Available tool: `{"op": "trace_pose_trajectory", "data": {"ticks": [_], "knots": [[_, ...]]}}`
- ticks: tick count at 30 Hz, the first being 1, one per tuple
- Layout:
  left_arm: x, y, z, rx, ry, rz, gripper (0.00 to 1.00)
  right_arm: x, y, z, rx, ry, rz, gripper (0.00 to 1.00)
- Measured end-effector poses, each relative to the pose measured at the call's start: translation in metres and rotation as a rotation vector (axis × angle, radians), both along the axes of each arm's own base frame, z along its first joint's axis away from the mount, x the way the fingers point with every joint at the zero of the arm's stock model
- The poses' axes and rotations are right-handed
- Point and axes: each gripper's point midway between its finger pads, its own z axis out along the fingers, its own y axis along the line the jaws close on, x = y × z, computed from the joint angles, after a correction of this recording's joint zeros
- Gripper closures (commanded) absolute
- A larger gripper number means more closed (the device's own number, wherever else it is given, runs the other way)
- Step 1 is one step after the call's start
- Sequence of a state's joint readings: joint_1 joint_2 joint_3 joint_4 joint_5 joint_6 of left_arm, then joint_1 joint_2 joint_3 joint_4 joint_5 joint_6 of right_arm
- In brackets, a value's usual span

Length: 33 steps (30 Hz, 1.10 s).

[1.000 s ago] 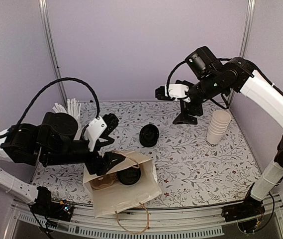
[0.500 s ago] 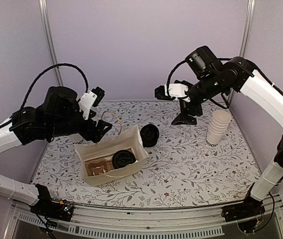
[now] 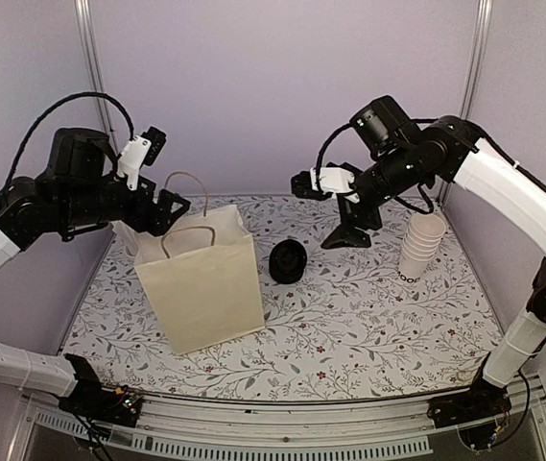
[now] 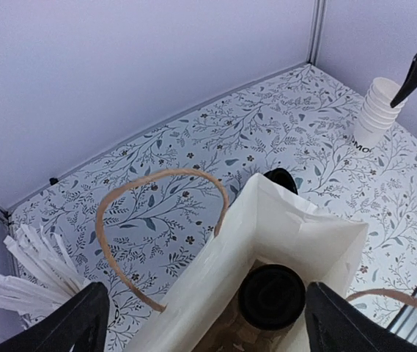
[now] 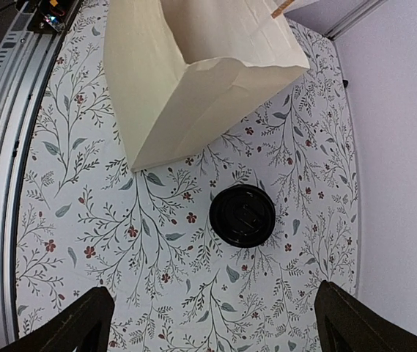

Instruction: Pack the takeout coffee

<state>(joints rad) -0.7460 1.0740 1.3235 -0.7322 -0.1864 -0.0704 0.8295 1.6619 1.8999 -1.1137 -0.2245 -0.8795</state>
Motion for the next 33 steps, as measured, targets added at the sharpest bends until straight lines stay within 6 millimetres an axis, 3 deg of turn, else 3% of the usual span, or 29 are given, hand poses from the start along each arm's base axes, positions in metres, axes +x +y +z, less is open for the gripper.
{"op": "trace_pose_trajectory", "data": {"ticks": [4, 7, 10, 13, 17, 20, 23, 25, 28, 33], "knots": [[-0.002, -0.001, -0.006, 0.008, 0.059, -0.013, 0.09, 0.000, 0.003, 0.000, 0.022, 0.010, 0.012, 0.01], [-0.004, 0.009, 0.001, -0.014, 0.082, 0.038, 0.14, 0.003, 0.005, -0.004, 0.038, 0.025, 0.011, 0.01], [0.000, 0.038, 0.018, -0.068, 0.071, 0.180, 0.23, 0.012, 0.002, -0.010, 0.068, 0.058, -0.012, 0.02], [0.001, 0.080, 0.028, -0.116, 0.056, 0.356, 0.26, 0.027, -0.004, -0.015, 0.116, 0.094, -0.061, 0.03], [0.012, 0.136, 0.016, -0.123, 0.098, 0.570, 0.35, 0.040, -0.010, -0.012, 0.175, 0.130, -0.106, 0.04], [0.023, 0.162, -0.010, -0.113, 0.176, 0.654, 0.46, 0.042, -0.008, -0.008, 0.207, 0.143, -0.108, 0.04], [0.036, 0.164, -0.042, -0.121, 0.279, 0.641, 0.56, 0.040, -0.005, -0.009, 0.221, 0.160, -0.099, 0.04], [0.040, 0.153, -0.061, -0.138, 0.344, 0.594, 0.53, 0.038, -0.004, -0.009, 0.226, 0.171, -0.096, 0.04], [0.046, 0.140, -0.072, -0.176, 0.392, 0.543, 0.53, 0.038, -0.004, -0.009, 0.230, 0.177, -0.096, 0.04], [0.060, 0.131, -0.084, -0.202, 0.430, 0.535, 0.61, 0.037, -0.004, -0.010, 0.230, 0.182, -0.098, 0.04]]}}
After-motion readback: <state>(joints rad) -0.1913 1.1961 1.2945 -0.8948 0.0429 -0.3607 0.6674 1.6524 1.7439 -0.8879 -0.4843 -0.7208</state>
